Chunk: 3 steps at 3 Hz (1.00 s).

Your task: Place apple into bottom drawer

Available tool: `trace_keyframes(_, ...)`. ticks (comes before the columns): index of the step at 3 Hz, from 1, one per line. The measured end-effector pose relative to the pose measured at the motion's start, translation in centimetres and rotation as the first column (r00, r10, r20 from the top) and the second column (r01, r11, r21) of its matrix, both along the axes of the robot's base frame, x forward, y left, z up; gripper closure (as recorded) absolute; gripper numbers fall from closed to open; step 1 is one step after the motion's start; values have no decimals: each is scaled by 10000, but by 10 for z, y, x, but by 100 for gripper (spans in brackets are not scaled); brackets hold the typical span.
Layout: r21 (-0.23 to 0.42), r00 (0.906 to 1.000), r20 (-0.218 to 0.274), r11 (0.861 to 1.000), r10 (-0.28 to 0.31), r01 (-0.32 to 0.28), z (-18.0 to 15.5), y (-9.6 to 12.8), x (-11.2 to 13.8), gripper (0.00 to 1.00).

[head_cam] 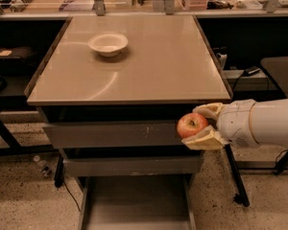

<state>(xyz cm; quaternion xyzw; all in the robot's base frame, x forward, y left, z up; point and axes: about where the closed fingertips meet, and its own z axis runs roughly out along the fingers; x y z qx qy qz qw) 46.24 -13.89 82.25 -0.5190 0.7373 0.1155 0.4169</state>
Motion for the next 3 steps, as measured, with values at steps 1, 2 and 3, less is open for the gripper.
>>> trace_keyframes(1, 0, 10000, 0, 10000, 0, 0, 0, 0, 0, 100)
trace_keyframes(2, 33, 9986, -528, 10000, 46, -44, -35, 14, -4, 100)
trace_keyframes(3, -239, 9943, -1065, 9997, 37, -63, -88, 30, -14, 100)
